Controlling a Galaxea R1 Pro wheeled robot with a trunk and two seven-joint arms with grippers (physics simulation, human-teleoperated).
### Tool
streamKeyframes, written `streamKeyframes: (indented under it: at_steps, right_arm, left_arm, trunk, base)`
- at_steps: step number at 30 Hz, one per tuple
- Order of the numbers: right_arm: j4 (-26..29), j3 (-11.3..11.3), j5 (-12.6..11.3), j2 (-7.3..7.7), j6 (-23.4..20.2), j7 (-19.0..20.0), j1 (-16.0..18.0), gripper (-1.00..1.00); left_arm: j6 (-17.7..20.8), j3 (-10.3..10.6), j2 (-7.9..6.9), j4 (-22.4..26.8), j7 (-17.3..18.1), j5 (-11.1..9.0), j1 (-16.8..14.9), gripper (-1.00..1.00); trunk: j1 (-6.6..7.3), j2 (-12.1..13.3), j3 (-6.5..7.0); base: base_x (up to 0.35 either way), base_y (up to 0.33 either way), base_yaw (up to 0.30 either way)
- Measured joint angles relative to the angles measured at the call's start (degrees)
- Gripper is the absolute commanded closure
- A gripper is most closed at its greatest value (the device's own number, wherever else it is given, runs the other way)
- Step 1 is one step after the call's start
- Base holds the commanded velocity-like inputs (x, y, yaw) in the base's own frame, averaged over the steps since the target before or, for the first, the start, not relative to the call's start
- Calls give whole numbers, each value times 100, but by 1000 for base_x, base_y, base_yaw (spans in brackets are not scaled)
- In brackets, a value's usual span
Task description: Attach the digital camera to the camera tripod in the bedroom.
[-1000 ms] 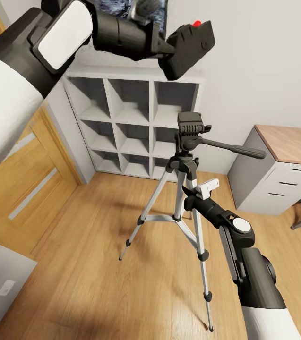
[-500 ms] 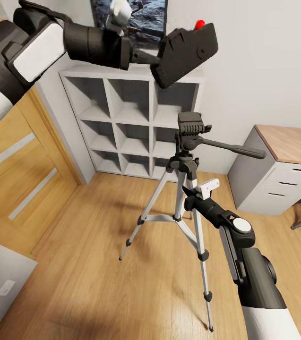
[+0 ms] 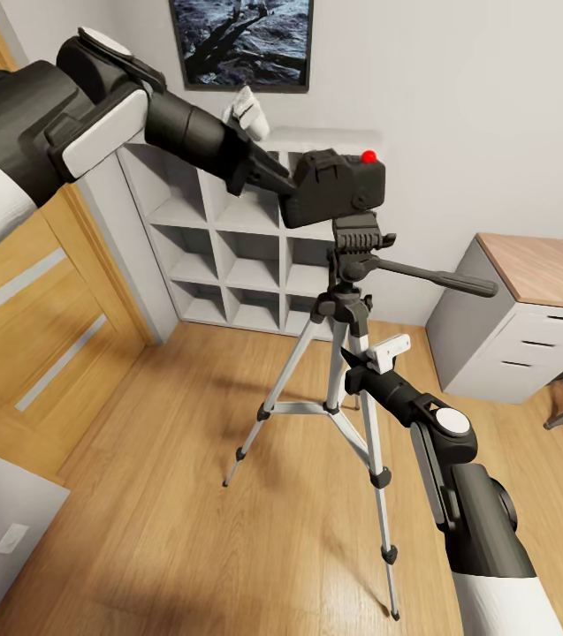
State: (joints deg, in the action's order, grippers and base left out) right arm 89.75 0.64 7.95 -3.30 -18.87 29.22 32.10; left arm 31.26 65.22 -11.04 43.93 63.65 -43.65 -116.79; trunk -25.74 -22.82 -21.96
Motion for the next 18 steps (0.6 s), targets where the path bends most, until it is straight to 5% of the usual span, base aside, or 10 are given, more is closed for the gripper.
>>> streamKeyframes:
  at_steps: [3, 4, 5, 14, 18]
  right_arm:
    - [-1, 0, 2, 0, -1, 1, 0, 100]
    - [1, 0, -1, 0, 1, -1, 1, 100]
    - [-2, -1, 5, -1, -3, 1, -1, 100]
    - [1, 2, 4, 0, 1, -1, 1, 100]
    - [1, 1, 3, 0, 2, -1, 1, 100]
  left_arm:
    - [0, -192, -18, 89, -1, -15, -1, 100]
    - [12, -561, -72, 365, 0, 3, 0, 100]
    - [10, -1146, -76, 447, -2, -31, -6, 100]
    - [23, -1185, 49, 423, -3, 232, -2, 100]
    - [24, -1166, 218, 353, -2, 222, -1, 100]
  trunk:
    - [0, -1, 0]
    - [0, 1, 0]
    - [2, -3, 1]
    - [1, -1, 0]
    - [0, -1, 0]
  base:
    - [0, 0, 0]
    - [0, 0, 0]
    - [0, 0, 0]
    - [0, 0, 0]
    - [0, 0, 0]
